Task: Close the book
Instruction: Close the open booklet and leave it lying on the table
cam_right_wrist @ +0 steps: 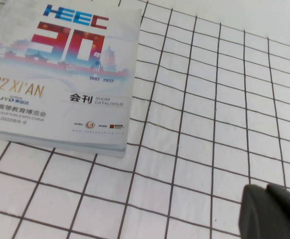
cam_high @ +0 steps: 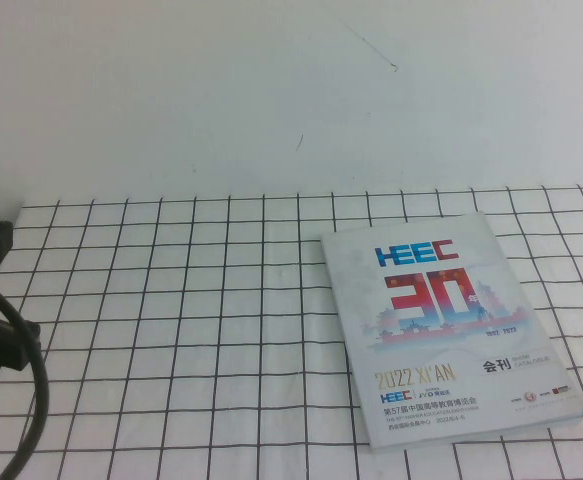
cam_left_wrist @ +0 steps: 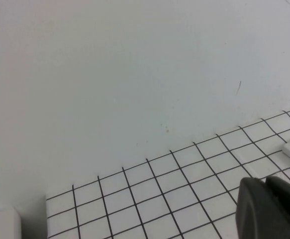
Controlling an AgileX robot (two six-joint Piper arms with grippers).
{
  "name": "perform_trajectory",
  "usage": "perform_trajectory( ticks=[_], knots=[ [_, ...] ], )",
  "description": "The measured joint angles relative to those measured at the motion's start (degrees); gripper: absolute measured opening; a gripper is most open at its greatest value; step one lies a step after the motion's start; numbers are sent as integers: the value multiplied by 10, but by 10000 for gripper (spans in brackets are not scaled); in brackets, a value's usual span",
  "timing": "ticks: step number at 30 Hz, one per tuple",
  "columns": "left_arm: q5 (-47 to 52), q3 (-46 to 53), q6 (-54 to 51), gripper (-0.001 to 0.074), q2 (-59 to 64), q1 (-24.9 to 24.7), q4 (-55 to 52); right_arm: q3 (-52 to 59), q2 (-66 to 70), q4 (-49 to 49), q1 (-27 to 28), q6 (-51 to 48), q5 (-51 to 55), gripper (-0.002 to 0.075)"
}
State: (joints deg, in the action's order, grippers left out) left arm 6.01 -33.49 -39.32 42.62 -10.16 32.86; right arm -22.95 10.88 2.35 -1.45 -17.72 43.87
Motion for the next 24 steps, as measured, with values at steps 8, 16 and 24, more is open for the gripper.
perform_trajectory(
  ticks=[8,16,24],
  knots=[
    [0,1,0,-4,0,0,7,0,0,1,0,1,-4,-3],
    [0,1,1,-4,0,0,7,0,0,1,0,1,-4,-3],
    [-2,22,10,-4,-36,-11,7,0,0,4,0,1,-4,-3]
  ],
)
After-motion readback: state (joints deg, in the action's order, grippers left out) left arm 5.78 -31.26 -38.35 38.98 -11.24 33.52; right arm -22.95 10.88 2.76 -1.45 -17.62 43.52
